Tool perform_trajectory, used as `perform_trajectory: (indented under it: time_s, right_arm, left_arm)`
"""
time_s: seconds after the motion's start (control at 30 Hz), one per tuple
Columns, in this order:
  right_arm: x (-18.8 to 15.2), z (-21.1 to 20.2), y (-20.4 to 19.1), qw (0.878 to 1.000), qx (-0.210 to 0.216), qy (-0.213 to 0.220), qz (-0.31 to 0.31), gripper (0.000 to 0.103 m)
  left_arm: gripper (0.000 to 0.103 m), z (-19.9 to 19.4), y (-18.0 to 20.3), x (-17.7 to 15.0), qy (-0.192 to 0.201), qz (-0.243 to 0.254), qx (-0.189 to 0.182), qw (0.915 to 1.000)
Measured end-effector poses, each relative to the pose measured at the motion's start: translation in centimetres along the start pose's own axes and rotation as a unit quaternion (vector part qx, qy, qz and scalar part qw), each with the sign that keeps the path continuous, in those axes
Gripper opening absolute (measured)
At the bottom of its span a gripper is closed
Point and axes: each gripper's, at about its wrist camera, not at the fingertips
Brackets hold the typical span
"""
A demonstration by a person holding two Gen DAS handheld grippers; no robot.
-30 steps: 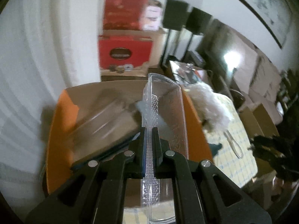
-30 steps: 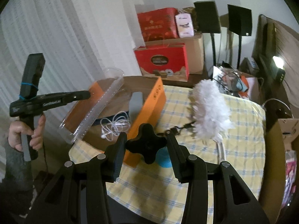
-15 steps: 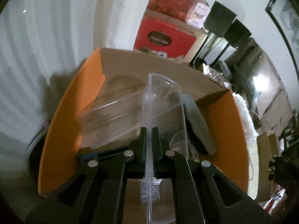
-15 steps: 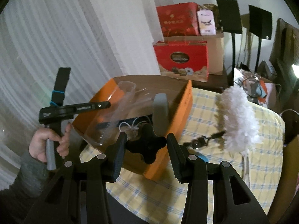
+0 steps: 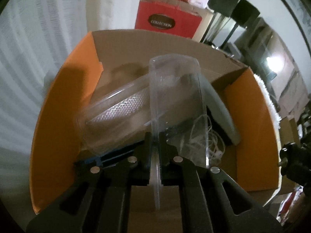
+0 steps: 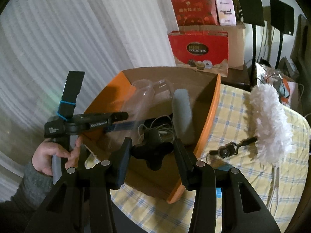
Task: Organize objects
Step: 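Lower the clear container into the box and open the left gripper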
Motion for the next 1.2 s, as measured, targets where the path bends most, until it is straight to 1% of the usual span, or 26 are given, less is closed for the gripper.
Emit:
perform_trajectory:
  time_s: [0.07, 0.1, 0.13, 0.27, 0.33, 0.5, 0.57, 0.6, 0.63, 0.77, 0.9, 1.03, 1.2]
  right_arm:
    - [0.1, 0.5, -0.1, 1.000, -0.002, -0.004, -0.001, 0.045]
    - [0.1, 0.7, -0.3, 1.000, -0.002, -0.006, -0.003, 0.045]
    - [0.0, 0.9, -0.4, 1.000, -0.002, -0.009, -0.005, 0.045]
    - [0.1, 2.2, -1.4, 1.000, -0.001, -0.020, -0.016, 0.045]
    - [0.1, 2.9, -1.8, 1.000, 0.004, -0.023, -0.018, 0.045]
    - [0.3, 4.6, -3.4, 0.999, 0.023, -0.030, -0.026, 0.045]
    - [0.4, 5.5, -4.3, 0.999, 0.025, -0.029, -0.027, 0.045]
    - [0.4, 5.9, -4.6, 0.999, 0.027, -0.030, -0.029, 0.045]
    - [0.4, 6.4, -4.9, 0.999, 0.018, -0.024, -0.014, 0.045]
    - [0.4, 7.9, -5.6, 0.999, 0.021, -0.032, -0.018, 0.045]
    - [0.1, 8.2, -5.9, 0.999, 0.020, -0.033, -0.018, 0.045]
    - [0.1, 7.7, -5.7, 0.999, -0.005, -0.031, -0.027, 0.045]
    - [-0.4, 7.2, -4.4, 0.997, -0.056, -0.046, -0.035, 0.045]
  left_arm:
    - [0.013, 0.1, -0.2, -0.1, -0.006, -0.007, 0.000, 1.0000]
    - [0.024, 0.0, -0.3, -0.2, -0.005, -0.012, -0.003, 0.9999]
    - [0.032, -0.4, -0.5, -0.3, 0.002, -0.016, -0.006, 0.9999]
    - [0.038, -2.1, -1.0, -0.4, 0.023, -0.029, -0.017, 0.9992]
    - [0.047, -3.0, -1.2, -0.3, 0.034, -0.034, -0.023, 0.9986]
    - [0.058, -5.0, -1.4, 0.0, 0.055, -0.036, -0.025, 0.9975]
    - [0.061, -5.6, -1.5, 0.2, 0.062, -0.035, -0.024, 0.9972]
    - [0.064, -5.9, -1.5, 0.1, 0.065, -0.035, -0.021, 0.9970]
    - [0.067, -6.2, -1.6, 0.1, 0.069, -0.036, -0.018, 0.9968]
    - [0.068, -6.7, -2.1, 0.2, 0.079, -0.037, -0.009, 0.9962]
    - [0.068, -7.0, -2.4, -0.3, 0.078, -0.037, -0.008, 0.9963]
    - [0.069, -6.7, -2.2, -0.6, 0.074, -0.029, -0.006, 0.9968]
    - [0.071, -6.3, -1.2, -1.0, 0.072, -0.013, -0.001, 0.9973]
Point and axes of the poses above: each gripper's, at about its wrist camera, not at the fingertips, and z roughly the way its jaws point, y to its right, x to its top, and after that the axes turned 6 degrees about y, right-handed
